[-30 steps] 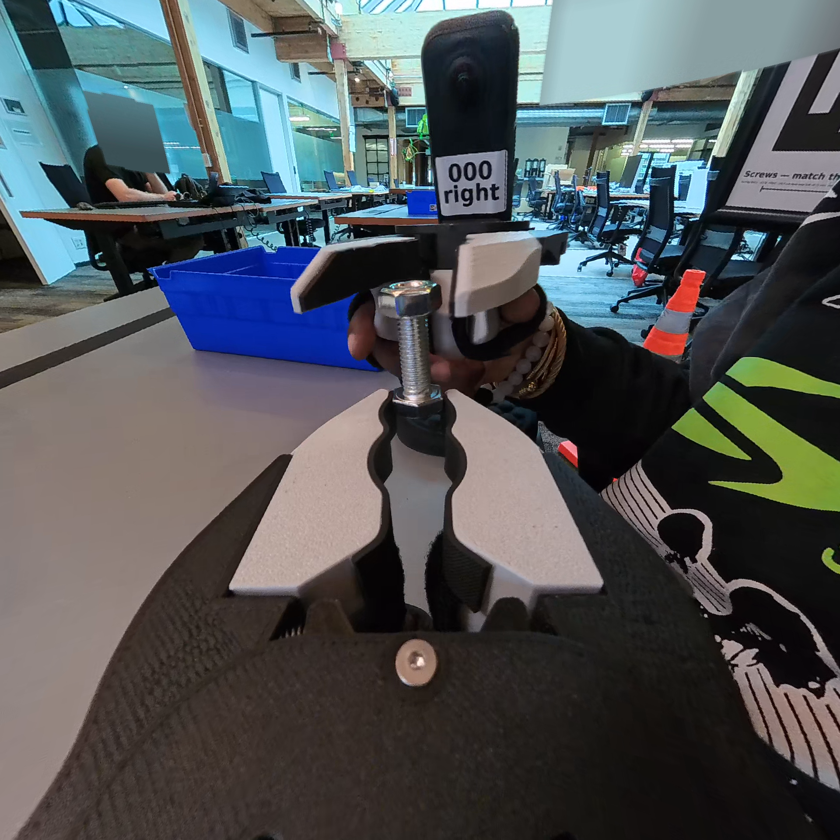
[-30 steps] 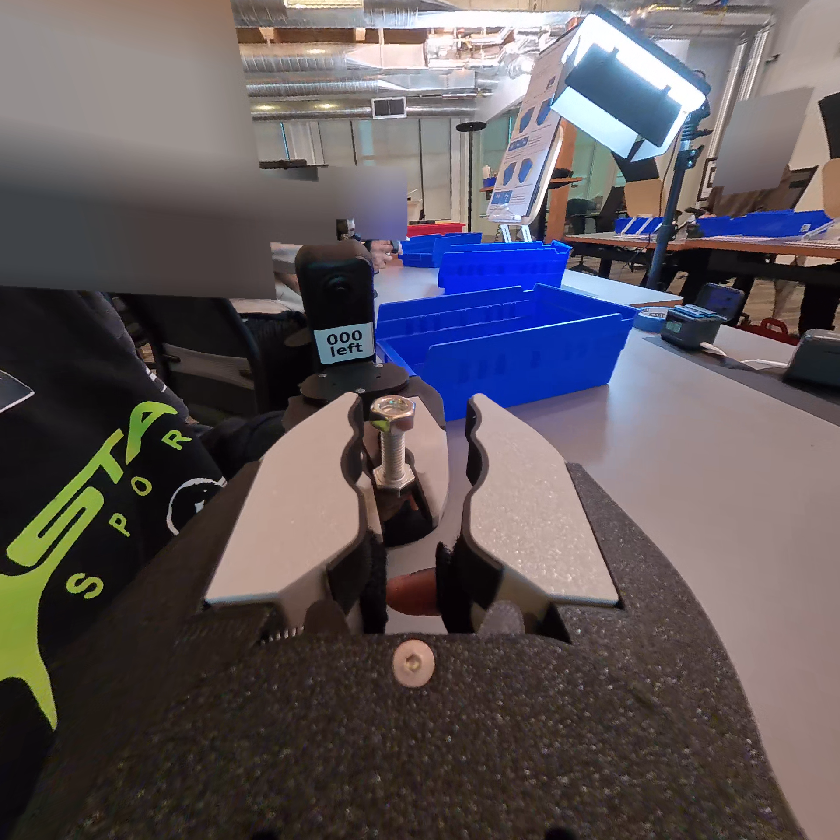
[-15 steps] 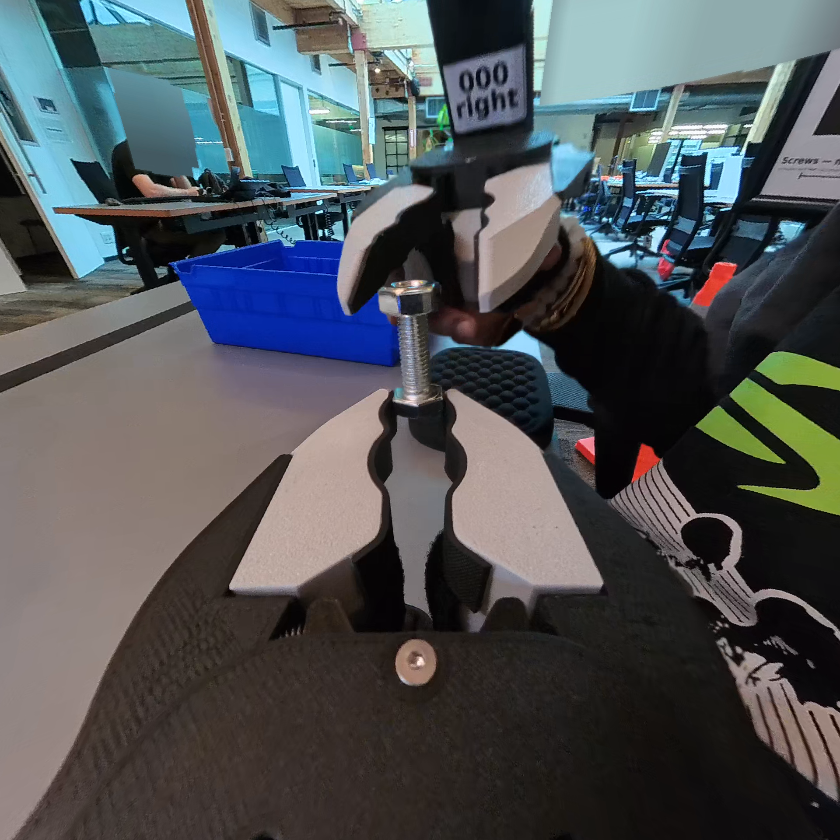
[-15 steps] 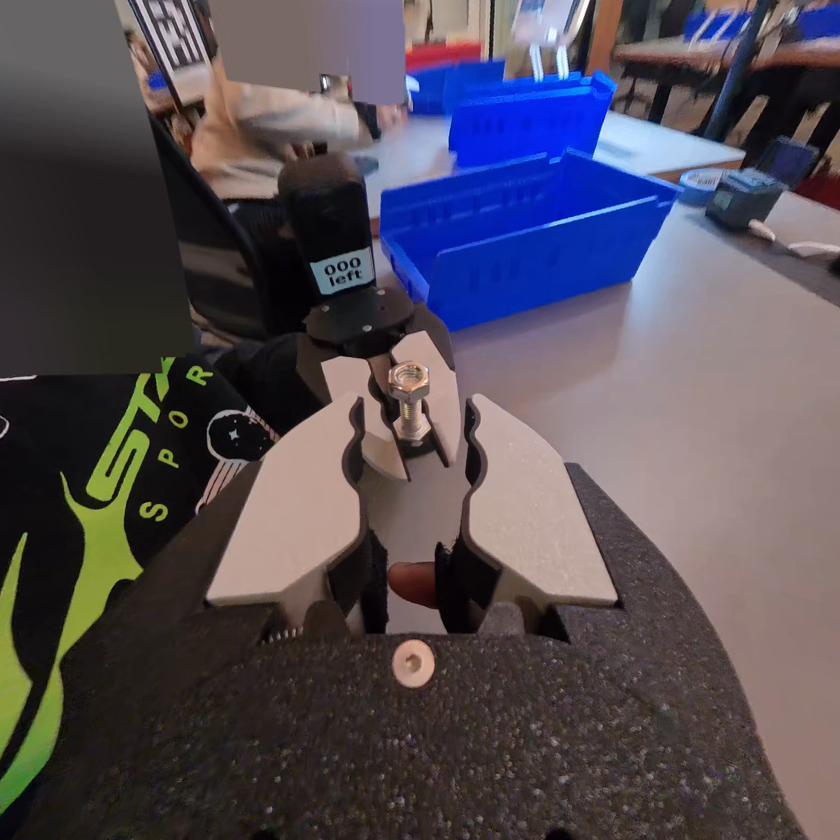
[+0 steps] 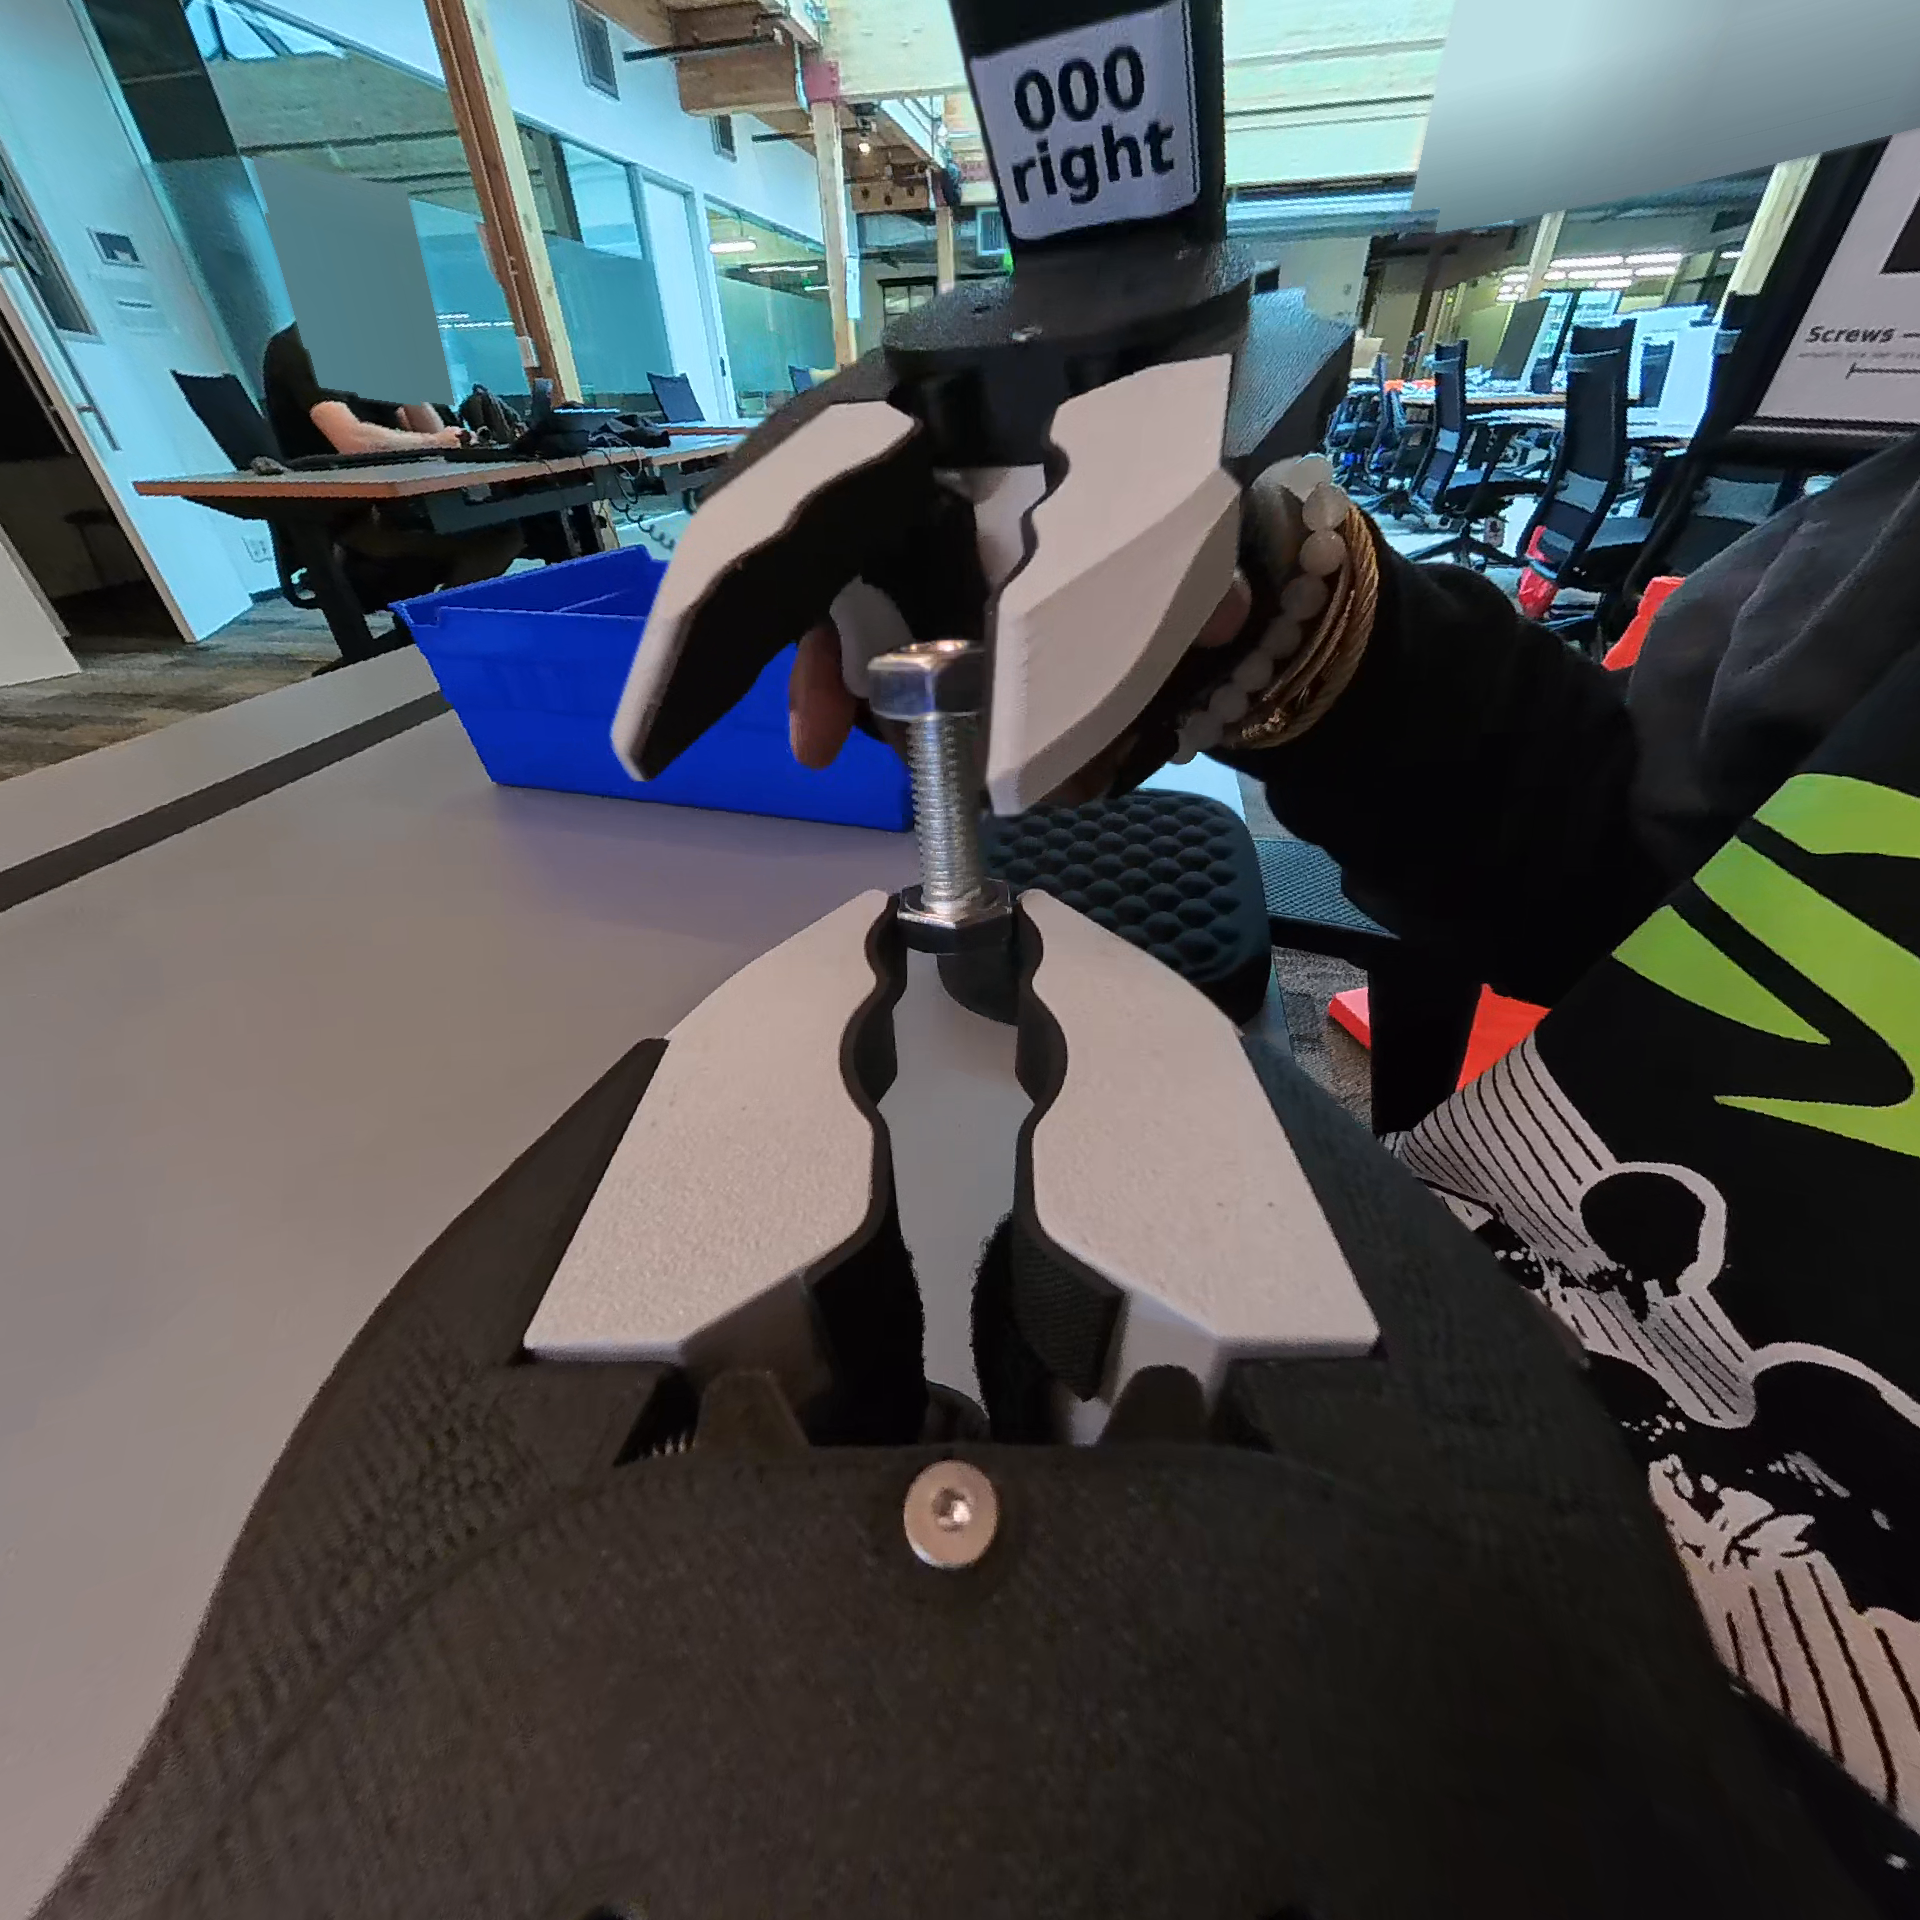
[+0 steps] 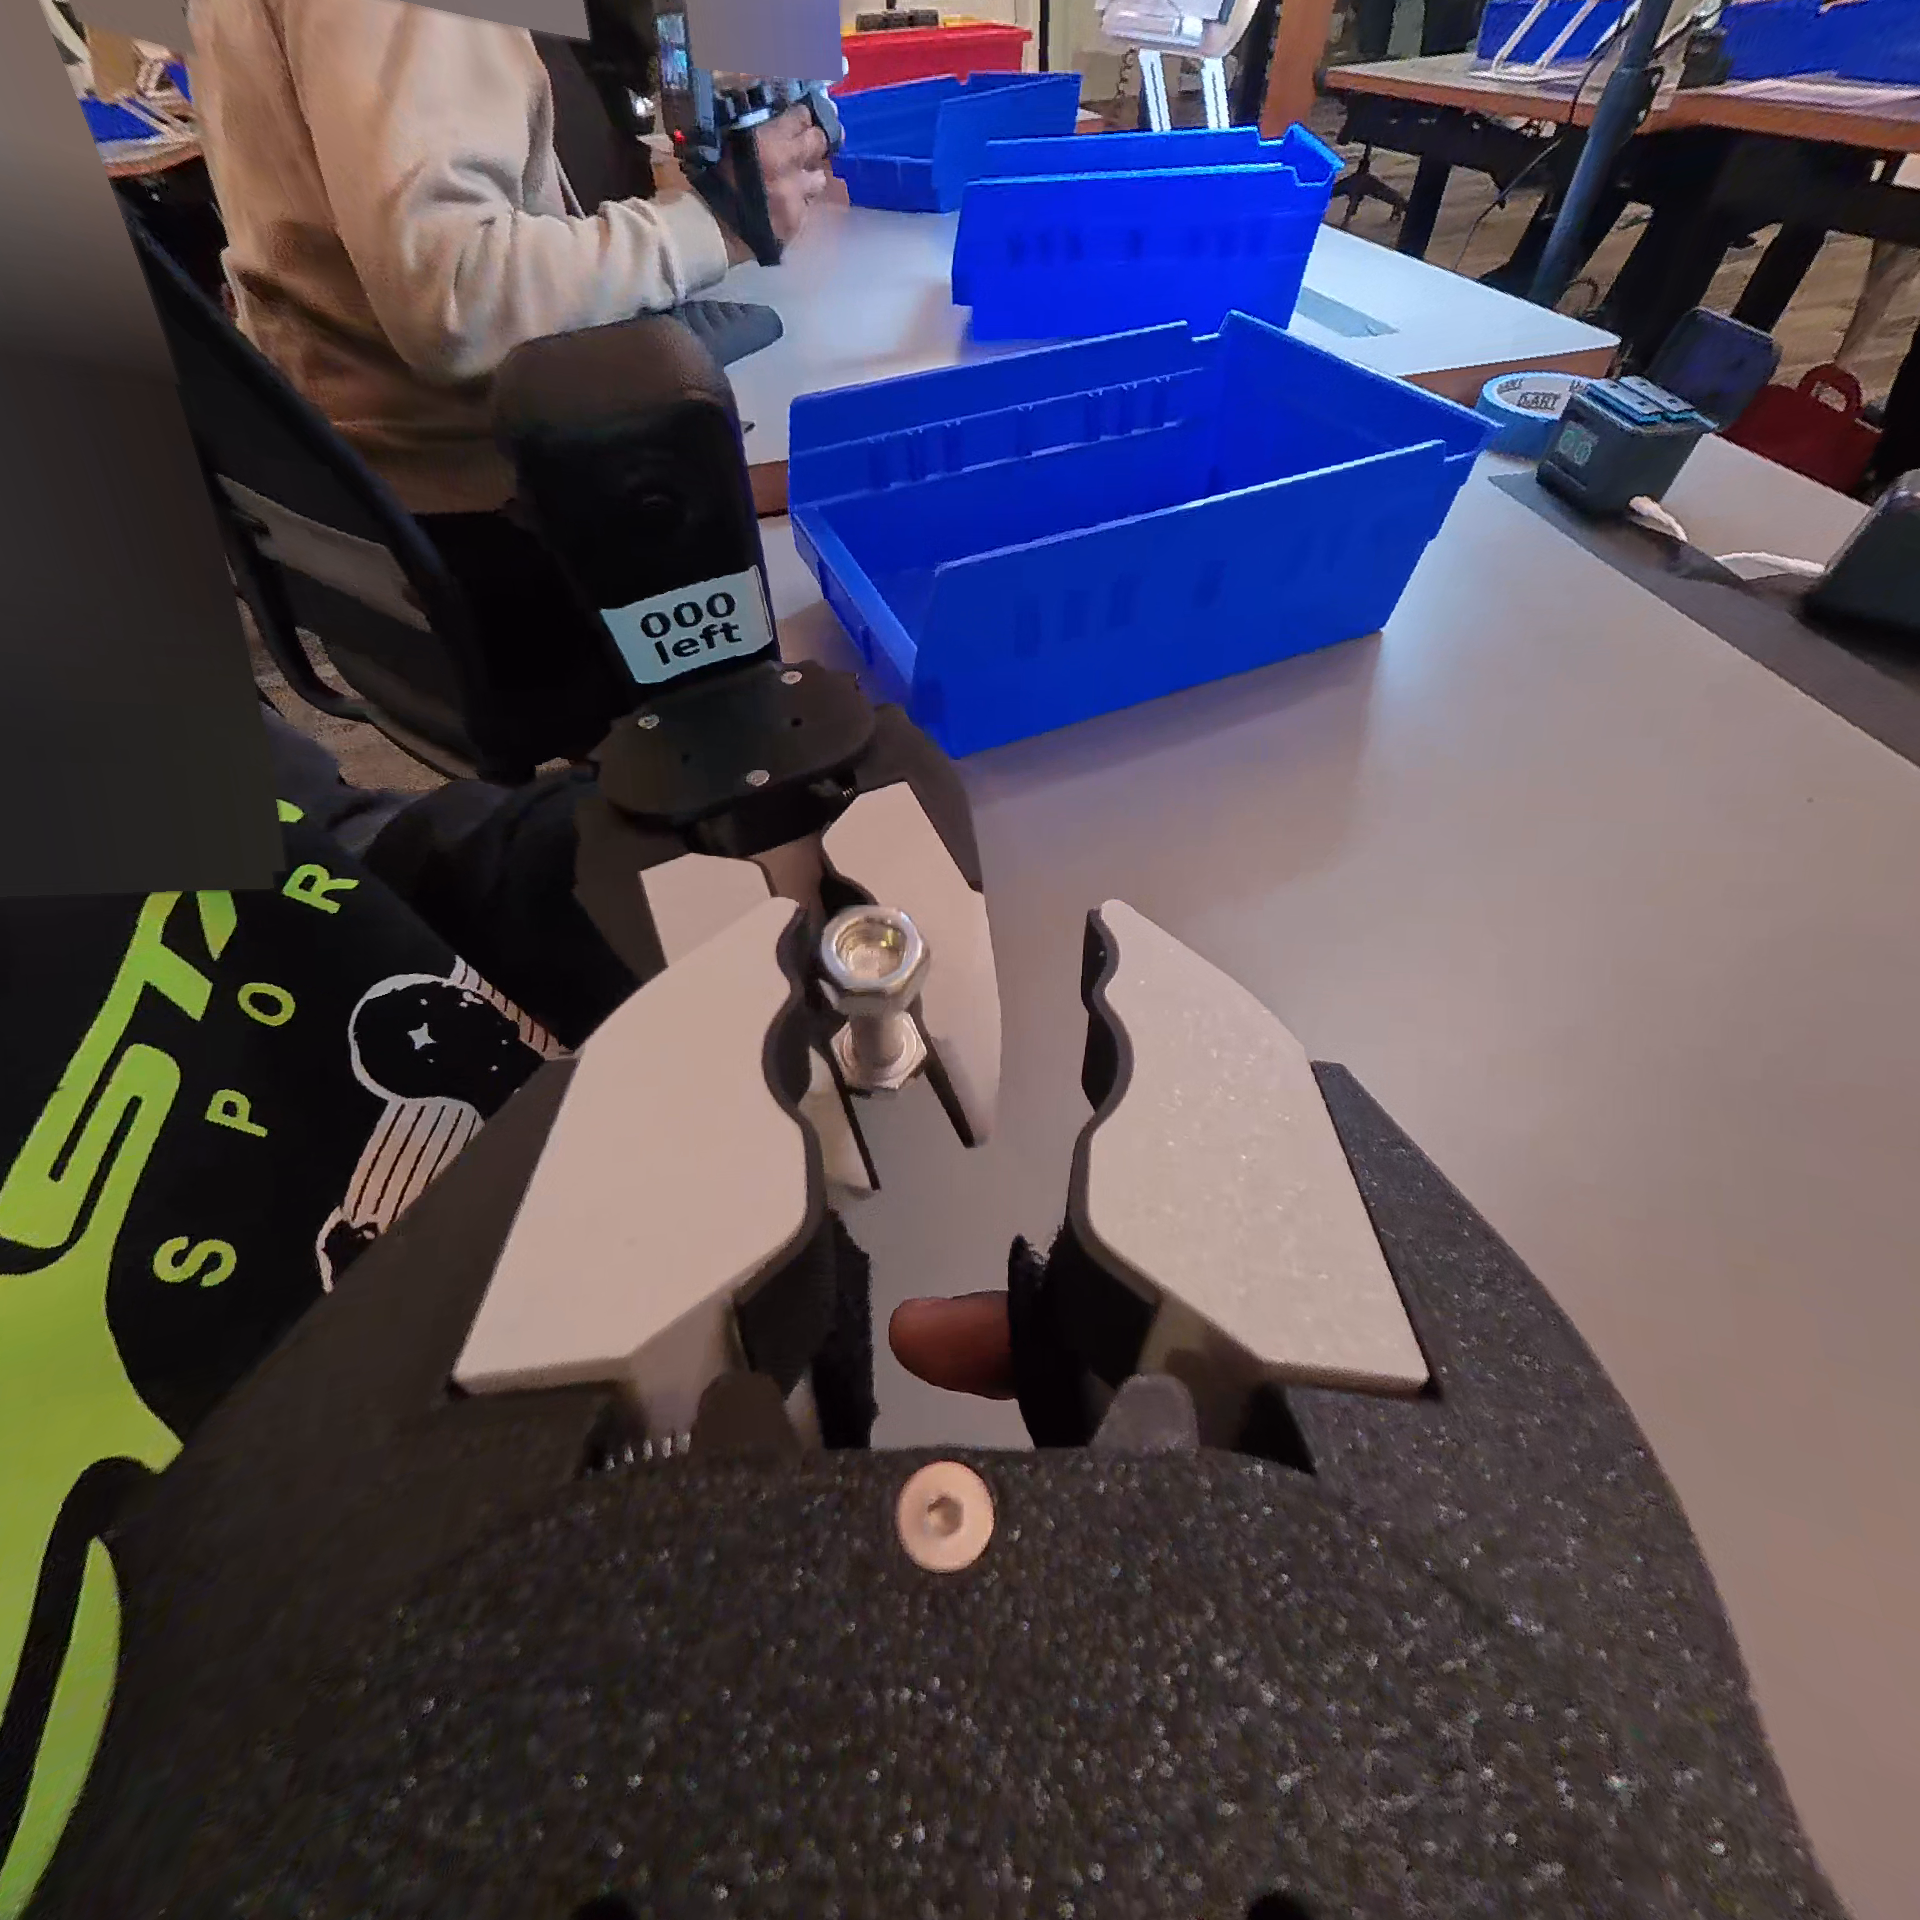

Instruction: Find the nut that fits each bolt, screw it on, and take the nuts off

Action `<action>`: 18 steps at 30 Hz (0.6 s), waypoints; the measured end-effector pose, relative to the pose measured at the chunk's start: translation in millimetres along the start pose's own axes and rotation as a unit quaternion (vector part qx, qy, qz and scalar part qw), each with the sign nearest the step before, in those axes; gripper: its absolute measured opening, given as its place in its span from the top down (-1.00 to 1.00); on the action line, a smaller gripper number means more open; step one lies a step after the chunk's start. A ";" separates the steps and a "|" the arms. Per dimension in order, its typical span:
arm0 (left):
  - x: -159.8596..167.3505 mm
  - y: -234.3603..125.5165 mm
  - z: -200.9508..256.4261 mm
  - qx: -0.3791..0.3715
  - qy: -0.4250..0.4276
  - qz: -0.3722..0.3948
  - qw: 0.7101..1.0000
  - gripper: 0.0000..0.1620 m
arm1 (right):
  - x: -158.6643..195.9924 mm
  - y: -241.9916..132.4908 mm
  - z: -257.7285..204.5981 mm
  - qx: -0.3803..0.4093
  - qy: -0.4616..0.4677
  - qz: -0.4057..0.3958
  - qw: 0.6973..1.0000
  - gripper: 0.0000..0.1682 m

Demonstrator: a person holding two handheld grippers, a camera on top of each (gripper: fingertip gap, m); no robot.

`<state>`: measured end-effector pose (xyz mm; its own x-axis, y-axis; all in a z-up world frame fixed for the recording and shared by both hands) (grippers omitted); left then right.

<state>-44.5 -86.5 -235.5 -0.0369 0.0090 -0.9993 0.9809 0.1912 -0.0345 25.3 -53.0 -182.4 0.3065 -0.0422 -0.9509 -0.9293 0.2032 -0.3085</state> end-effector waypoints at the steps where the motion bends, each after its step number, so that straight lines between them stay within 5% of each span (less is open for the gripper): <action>1: -0.1 -0.2 -0.1 0.000 -0.001 0.001 1.000 0.77 | 0.6 -2.5 0.8 0.001 -0.001 -0.002 1.000 0.41; 18: -0.6 -0.1 -0.4 0.002 -0.003 0.005 1.000 0.77 | -2.3 -8.0 3.0 0.001 -0.006 0.007 1.000 0.42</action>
<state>-44.7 -86.1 -234.9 -0.0263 0.0042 -0.9996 0.9821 0.1865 -0.0250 32.7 -51.6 -177.7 0.2962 -0.0273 -0.9547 -0.9328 0.2066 -0.2953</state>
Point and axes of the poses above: each gripper's, where its closed fingertips meet, y out along the fingers, x out of its underside, z = x × y across the jaws, the point moved 6 cm from there along -y, back along the fingers, and after that the axes turned 14 degrees about x, right-handed, at the moved point
